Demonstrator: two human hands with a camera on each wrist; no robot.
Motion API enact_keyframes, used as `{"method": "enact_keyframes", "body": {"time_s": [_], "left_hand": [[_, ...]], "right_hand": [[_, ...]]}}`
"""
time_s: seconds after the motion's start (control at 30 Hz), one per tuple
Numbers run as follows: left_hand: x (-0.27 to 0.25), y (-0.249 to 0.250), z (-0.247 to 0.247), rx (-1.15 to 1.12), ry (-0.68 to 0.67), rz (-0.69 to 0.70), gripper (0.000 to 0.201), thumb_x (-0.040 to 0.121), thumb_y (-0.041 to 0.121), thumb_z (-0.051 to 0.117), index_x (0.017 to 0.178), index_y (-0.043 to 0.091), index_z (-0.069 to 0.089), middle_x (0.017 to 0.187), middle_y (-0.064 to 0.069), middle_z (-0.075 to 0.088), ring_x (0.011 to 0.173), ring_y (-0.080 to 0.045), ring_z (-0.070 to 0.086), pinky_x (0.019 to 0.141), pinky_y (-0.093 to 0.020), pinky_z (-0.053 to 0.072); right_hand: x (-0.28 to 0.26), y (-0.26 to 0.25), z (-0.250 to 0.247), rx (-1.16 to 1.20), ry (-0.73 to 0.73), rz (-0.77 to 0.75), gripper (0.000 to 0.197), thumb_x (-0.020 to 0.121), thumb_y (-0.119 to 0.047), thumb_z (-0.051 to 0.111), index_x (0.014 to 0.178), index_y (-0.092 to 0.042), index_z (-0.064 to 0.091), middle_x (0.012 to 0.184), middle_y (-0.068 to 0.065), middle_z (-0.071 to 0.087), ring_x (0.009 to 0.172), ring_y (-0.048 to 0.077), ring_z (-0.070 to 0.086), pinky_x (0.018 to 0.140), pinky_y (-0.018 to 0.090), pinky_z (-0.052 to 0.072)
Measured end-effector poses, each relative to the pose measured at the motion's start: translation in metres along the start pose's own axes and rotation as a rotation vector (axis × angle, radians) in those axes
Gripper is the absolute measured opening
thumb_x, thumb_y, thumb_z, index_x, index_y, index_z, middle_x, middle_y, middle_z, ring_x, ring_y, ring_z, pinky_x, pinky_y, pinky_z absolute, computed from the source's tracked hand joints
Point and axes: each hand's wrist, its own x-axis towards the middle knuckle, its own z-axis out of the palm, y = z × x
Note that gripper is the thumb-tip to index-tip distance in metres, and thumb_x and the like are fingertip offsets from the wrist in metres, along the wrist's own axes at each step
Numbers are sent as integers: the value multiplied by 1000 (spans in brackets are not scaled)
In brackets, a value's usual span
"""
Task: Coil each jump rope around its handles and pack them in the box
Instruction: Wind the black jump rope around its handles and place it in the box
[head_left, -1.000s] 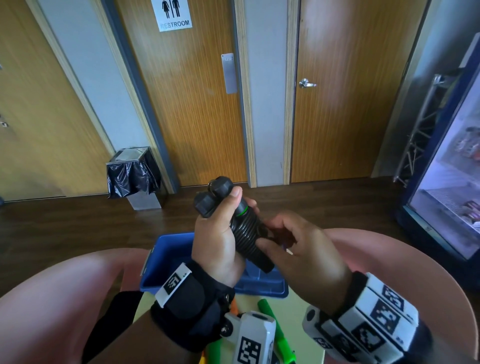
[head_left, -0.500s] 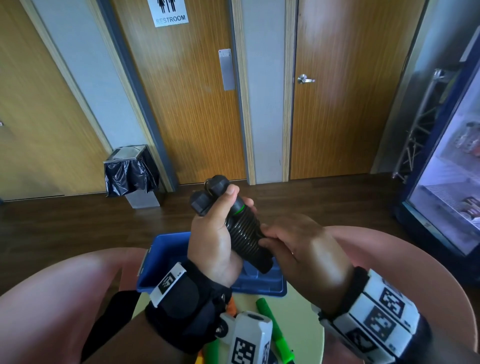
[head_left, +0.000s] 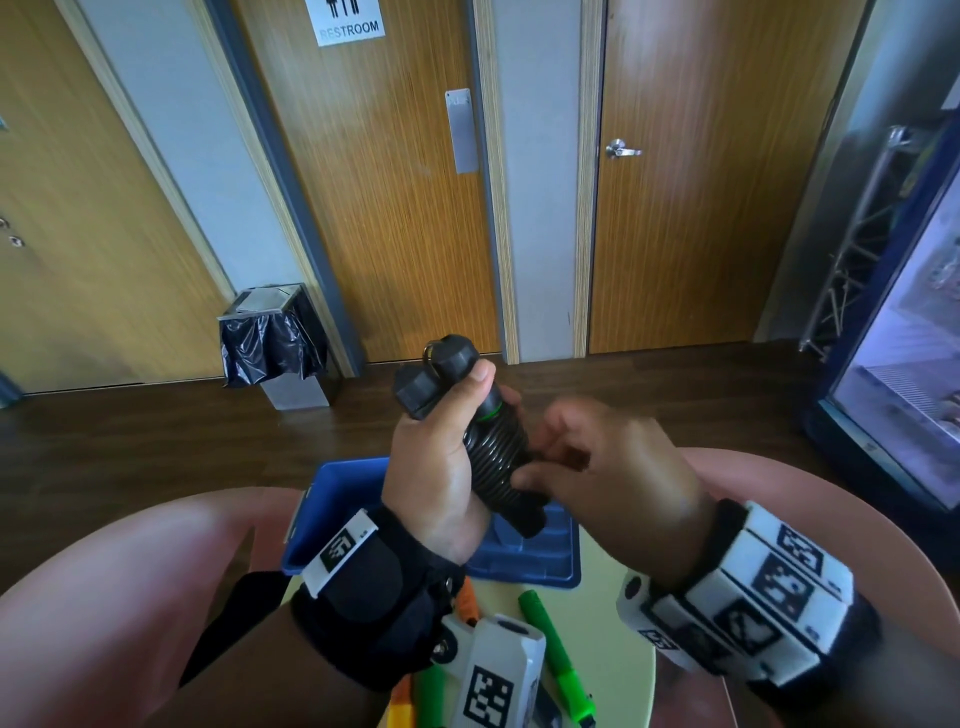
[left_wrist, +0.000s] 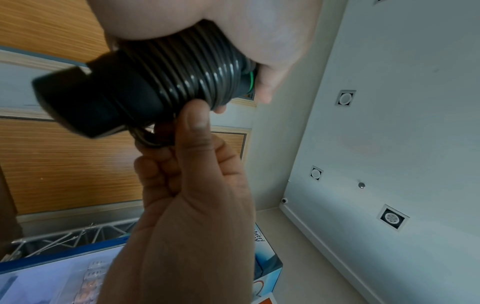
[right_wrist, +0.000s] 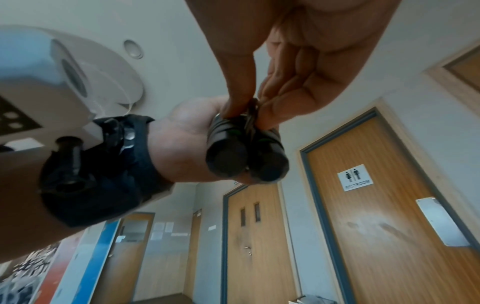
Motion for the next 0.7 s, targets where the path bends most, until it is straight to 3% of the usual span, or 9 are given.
{"method": "enact_keyframes", "body": {"time_s": [0.07,0.17,0.23,0.27,0.33,0.43,0.5,0.7], "left_hand": [[2,3,2,-1,1,14,13,81,23,70,84,12,65,76,-13,60,70,-25,59,60,-34,51],[6,6,2,8,15,40,15,81,23,72,84,12,64,76,-12,60,72,-24,59,58,-32,50],[8,6,1,20,25,63,18,79,25,70,87,10,64,75,-13,61,73,-24,60,65,-32,51],[9,6,0,32,29,70,19,79,25,69,88,9,64,75,-13,61,73,-24,60,67,-32,51],[9,4,-2,58,37,63,21,78,26,71,89,9,64,75,-12,63,73,-24,61,65,-31,52],[6,1,-3,57,38,10,23,78,26,74,88,10,63,74,-13,62,71,-25,60,58,-30,51],[6,1,-1,48,29,-8,22,74,28,71,85,10,62,72,-13,60,69,-24,58,57,-29,51],[5,3,3,46,14,-12,25,75,27,68,89,8,58,68,-14,58,62,-24,55,57,-29,49]], "right_hand": [[2,0,-1,35,54,54,23,74,-32,83,75,-20,63,63,-7,66,58,0,59,54,11,41],[-3,2,8,-180,167,-85,37,84,-46,65,64,-15,59,52,-4,50,58,9,47,50,21,28],[-9,3,16,-431,205,-274,30,88,-35,58,64,-16,55,56,-7,49,56,14,42,54,19,18],[-11,5,18,-532,196,-311,22,84,-24,65,67,-16,55,59,-5,52,53,13,44,56,21,21],[-13,11,22,-613,157,-352,22,70,-8,76,72,-16,56,65,-2,55,55,19,50,54,25,27],[-10,15,18,-519,40,-375,6,82,-10,58,78,-14,57,72,2,58,62,27,51,57,33,40],[-7,15,17,-457,8,-373,18,92,-18,45,80,-12,58,75,5,60,64,30,52,60,37,42],[-2,14,21,-279,17,-345,23,92,-21,43,76,-9,54,72,7,59,64,30,50,58,43,42]]}}
